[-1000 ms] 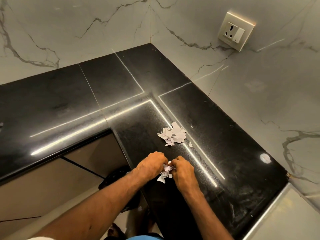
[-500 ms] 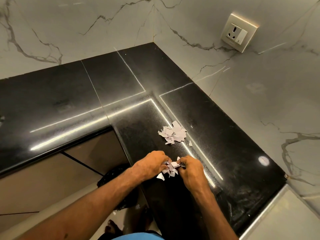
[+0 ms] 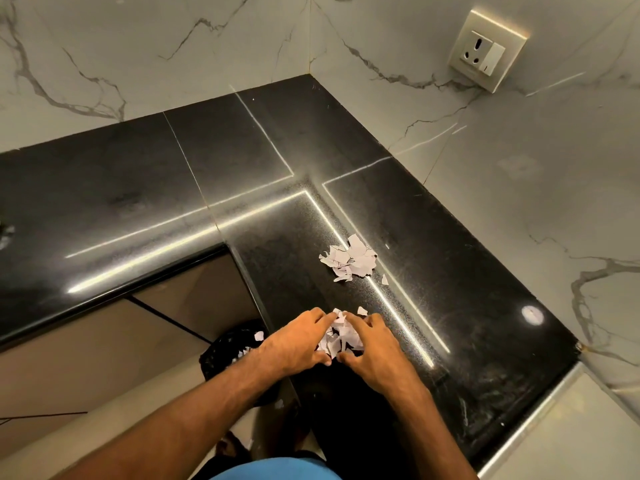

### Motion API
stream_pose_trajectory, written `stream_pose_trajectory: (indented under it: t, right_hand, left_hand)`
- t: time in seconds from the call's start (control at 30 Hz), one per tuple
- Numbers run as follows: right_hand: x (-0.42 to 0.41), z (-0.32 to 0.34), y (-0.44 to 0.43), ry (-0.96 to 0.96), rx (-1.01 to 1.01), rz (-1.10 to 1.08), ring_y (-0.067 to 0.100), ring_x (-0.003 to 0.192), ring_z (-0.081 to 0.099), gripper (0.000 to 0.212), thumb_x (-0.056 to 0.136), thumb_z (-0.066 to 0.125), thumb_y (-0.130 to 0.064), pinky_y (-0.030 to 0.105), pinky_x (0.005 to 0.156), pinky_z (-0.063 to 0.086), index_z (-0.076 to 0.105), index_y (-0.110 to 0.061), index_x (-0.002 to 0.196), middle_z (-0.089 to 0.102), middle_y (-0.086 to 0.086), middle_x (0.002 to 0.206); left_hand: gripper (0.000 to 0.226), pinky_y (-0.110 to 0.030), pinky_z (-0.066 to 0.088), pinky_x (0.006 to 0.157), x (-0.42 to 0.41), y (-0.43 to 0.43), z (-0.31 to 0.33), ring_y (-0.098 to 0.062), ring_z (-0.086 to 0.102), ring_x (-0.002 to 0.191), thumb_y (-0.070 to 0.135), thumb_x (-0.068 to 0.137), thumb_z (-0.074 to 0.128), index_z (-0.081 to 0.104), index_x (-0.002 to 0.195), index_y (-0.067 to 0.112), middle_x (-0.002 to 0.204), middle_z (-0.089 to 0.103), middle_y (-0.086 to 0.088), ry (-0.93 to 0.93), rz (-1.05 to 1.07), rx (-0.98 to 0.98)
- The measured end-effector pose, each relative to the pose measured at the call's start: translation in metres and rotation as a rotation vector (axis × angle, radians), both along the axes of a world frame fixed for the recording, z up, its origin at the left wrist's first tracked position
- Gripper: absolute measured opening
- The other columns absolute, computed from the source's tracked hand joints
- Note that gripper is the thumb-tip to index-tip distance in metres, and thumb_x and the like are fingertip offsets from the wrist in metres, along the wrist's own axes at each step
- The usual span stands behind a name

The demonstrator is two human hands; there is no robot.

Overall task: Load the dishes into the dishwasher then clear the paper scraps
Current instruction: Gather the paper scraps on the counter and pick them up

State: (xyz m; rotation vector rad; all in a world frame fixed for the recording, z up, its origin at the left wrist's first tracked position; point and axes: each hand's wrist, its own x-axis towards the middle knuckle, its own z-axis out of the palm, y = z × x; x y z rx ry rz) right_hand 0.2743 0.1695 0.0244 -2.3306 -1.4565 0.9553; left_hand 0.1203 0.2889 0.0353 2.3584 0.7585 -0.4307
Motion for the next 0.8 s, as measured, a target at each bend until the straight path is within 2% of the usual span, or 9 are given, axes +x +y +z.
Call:
stream_pose_trajectory:
  t: [0.13, 0.23, 0.33, 0.43, 0.53, 0.63, 0.7, 0.8]
  right_hand:
    - [-0.004, -0.003, 0.004, -0.073, 0.034, -0.005, 0.018, 0.13, 0.045, 0.076, 0.097, 0.07, -0.038, 0.032, 0.106, 0.045, 0.03, -0.038, 0.161, 0.038, -0.003, 0.142]
    - [-0.001, -0.006, 0.005, -0.037, 0.034, -0.044, 0.02, 0.13, 0.048, 0.086, 0.096, 0.072, -0.034, 0.036, 0.107, 0.047, 0.02, -0.035, 0.164, 0.036, -0.001, 0.145]
    - [0.001, -0.007, 0.006, -0.01, 0.054, -0.093, 0.021, 0.133, 0.049, 0.089, 0.094, 0.076, -0.033, 0.035, 0.109, 0.047, 0.021, -0.029, 0.164, 0.029, -0.001, 0.152]
    - [0.0, -0.007, 0.007, -0.022, 0.068, -0.076, 0.022, 0.134, 0.05, 0.077, 0.094, 0.075, -0.032, 0.032, 0.109, 0.047, 0.035, -0.027, 0.16, 0.025, -0.004, 0.159]
    - [-0.001, -0.006, 0.009, -0.031, 0.051, -0.063, 0.018, 0.123, 0.054, 0.059, 0.098, 0.07, -0.029, 0.026, 0.102, 0.047, 0.048, -0.024, 0.152, 0.036, -0.006, 0.148]
    - [-0.007, -0.008, 0.007, -0.057, 0.076, -0.074, 0.015, 0.109, 0.055, 0.039, 0.1, 0.063, -0.023, 0.025, 0.092, 0.05, 0.059, -0.021, 0.139, 0.046, -0.005, 0.131]
    - [-0.013, -0.013, 0.004, -0.089, 0.118, -0.074, 0.012, 0.096, 0.053, 0.024, 0.101, 0.058, -0.024, 0.024, 0.081, 0.048, 0.066, -0.021, 0.124, 0.049, -0.007, 0.115]
    - [-0.019, -0.024, 0.001, -0.123, 0.165, -0.082, 0.014, 0.088, 0.051, 0.012, 0.101, 0.058, -0.024, 0.027, 0.074, 0.044, 0.069, -0.018, 0.102, 0.053, -0.006, 0.1]
  left_hand:
    - [0.1, -0.03, 0.036, 0.113, 0.012, -0.001, -0.002, -0.018, 0.041, 0.135, 0.033, 0.091, 0.074, 0.006, 0.163, 0.02, 0.152, 0.036, -0.004, 0.007, 0.042, 0.016]
    - [0.109, -0.034, 0.039, 0.113, 0.02, 0.003, -0.002, -0.021, 0.043, 0.134, 0.033, 0.087, 0.078, -0.001, 0.163, 0.021, 0.151, 0.035, -0.005, 0.035, 0.052, -0.009]
    - [0.108, -0.036, 0.042, 0.111, 0.026, 0.005, -0.005, -0.022, 0.044, 0.135, 0.033, 0.084, 0.081, 0.007, 0.163, 0.024, 0.152, 0.031, -0.004, 0.042, 0.036, -0.008]
    - [0.097, -0.039, 0.043, 0.113, 0.03, 0.005, -0.009, -0.024, 0.045, 0.134, 0.031, 0.084, 0.081, 0.022, 0.16, 0.022, 0.154, 0.024, -0.001, 0.027, -0.003, 0.023]
    - [0.078, -0.038, 0.046, 0.11, 0.032, 0.006, -0.014, -0.022, 0.049, 0.129, 0.03, 0.085, 0.08, 0.041, 0.152, 0.019, 0.15, 0.03, 0.002, 0.018, -0.018, 0.043]
    - [0.051, -0.036, 0.05, 0.102, 0.028, 0.007, -0.02, -0.02, 0.056, 0.118, 0.03, 0.088, 0.076, 0.058, 0.134, 0.016, 0.139, 0.042, 0.002, -0.034, -0.018, 0.071]
    - [0.04, -0.038, 0.051, 0.097, 0.027, 0.006, -0.023, -0.021, 0.059, 0.111, 0.032, 0.09, 0.073, 0.063, 0.124, 0.014, 0.131, 0.05, -0.001, -0.06, -0.023, 0.09]
    - [0.028, -0.039, 0.053, 0.091, 0.028, 0.005, -0.025, -0.023, 0.061, 0.105, 0.03, 0.095, 0.067, 0.066, 0.117, 0.012, 0.12, 0.057, -0.003, -0.077, -0.03, 0.131]
